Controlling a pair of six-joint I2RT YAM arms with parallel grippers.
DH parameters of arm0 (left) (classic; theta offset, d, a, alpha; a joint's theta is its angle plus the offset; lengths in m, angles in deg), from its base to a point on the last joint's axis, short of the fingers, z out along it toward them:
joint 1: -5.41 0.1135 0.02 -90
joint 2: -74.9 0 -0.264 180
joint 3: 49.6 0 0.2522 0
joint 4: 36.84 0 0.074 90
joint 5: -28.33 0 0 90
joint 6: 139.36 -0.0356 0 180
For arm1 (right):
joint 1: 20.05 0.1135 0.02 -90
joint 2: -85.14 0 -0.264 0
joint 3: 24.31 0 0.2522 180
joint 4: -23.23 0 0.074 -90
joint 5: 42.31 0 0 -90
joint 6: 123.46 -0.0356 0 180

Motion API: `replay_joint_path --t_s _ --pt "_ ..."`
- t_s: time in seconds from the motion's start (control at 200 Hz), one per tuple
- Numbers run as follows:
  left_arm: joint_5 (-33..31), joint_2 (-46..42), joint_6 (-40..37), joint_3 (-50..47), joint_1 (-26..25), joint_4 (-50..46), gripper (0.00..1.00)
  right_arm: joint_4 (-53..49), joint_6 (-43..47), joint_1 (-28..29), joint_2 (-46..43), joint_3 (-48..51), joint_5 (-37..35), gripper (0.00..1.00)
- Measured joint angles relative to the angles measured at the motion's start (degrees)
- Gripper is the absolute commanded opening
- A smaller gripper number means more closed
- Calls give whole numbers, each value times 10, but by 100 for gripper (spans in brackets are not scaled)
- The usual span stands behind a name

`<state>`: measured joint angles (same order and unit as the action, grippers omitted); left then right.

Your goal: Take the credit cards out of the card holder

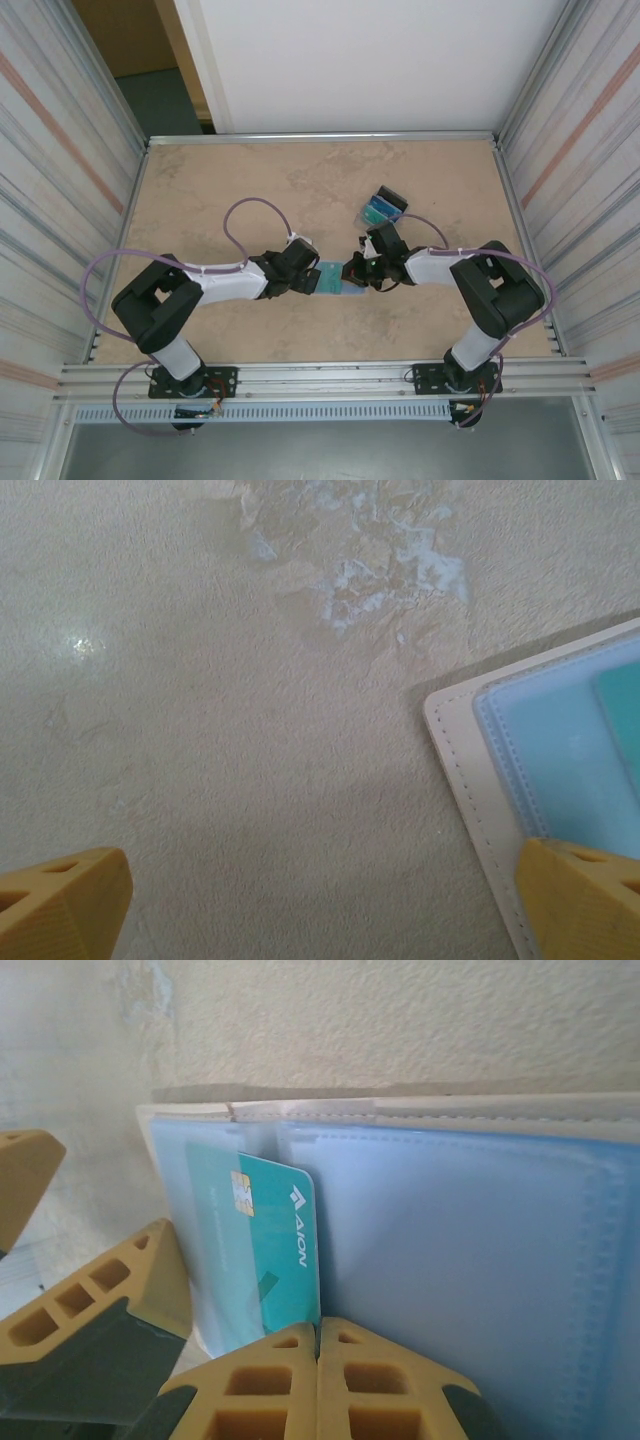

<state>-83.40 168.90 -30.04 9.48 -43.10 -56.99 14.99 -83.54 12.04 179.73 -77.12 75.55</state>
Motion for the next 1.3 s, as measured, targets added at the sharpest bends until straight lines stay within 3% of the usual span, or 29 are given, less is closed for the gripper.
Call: replay_joint_path --t_s 0.481,0.782,1.303 --pt "0 0 -10 9 0 -14 99 -107 56 -22 -58 -12 -51 0" --pt "3 -3 -35 37 -1 -22 99 -123 69 -22 -64 -16 -58 0" --pt "-6 63 -93 99 -56 -28 99 -136 71 -22 -80 -16 -66 0"
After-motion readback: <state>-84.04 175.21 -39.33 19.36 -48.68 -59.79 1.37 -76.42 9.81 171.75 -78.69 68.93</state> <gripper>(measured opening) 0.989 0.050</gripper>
